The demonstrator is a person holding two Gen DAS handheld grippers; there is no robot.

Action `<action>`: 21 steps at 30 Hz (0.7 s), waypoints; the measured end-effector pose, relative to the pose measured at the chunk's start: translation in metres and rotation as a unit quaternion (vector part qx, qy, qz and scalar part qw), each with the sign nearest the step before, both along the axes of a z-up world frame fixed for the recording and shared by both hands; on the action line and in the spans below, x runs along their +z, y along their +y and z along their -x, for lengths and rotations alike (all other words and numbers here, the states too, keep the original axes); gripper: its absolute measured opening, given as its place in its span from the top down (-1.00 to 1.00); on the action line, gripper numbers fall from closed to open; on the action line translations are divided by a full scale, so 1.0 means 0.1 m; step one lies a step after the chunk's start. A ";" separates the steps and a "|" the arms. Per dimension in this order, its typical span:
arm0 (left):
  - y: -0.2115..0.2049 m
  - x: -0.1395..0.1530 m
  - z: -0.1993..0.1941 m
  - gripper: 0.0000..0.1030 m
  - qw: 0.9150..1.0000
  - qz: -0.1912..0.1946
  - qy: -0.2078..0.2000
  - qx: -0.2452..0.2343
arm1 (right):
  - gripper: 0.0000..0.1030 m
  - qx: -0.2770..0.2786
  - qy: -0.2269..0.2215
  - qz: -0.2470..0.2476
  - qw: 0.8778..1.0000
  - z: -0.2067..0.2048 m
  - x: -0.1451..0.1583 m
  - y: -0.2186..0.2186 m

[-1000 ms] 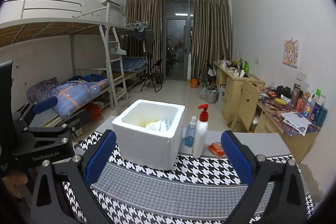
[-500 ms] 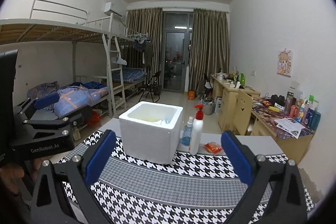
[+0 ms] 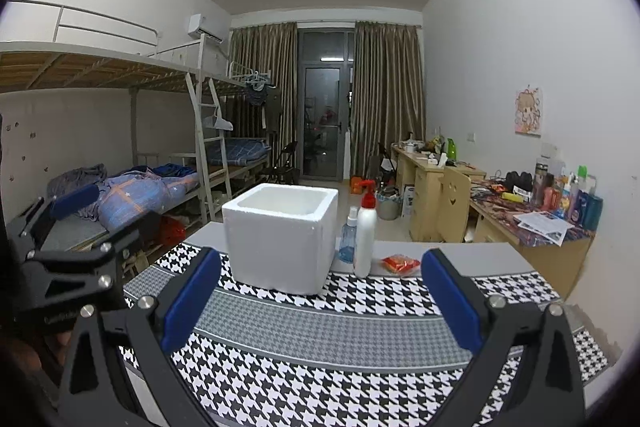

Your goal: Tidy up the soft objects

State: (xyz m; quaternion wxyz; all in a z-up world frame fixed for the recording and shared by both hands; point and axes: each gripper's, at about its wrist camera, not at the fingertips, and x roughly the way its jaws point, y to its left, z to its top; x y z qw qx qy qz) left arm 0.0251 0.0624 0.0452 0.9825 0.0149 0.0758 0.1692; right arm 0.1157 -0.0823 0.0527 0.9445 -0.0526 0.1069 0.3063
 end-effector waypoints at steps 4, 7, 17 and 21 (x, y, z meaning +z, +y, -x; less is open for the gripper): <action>0.02 -0.14 0.03 -0.98 1.000 -0.002 0.000 0.001 | -0.97 -0.010 -0.001 -0.004 1.000 0.02 -0.12 -0.02; 0.07 -0.19 0.08 -0.98 1.000 0.003 -0.011 0.004 | -0.97 -0.019 -0.013 -0.008 1.000 0.05 -0.20 -0.04; 0.07 -0.42 0.10 -0.98 1.000 -0.007 -0.017 0.009 | -0.97 -0.035 -0.009 -0.033 0.999 -0.01 -0.41 -0.16; 0.08 -0.50 0.09 -0.98 1.000 -0.006 -0.014 0.008 | -0.97 -0.046 -0.016 -0.032 0.998 -0.01 -0.48 -0.11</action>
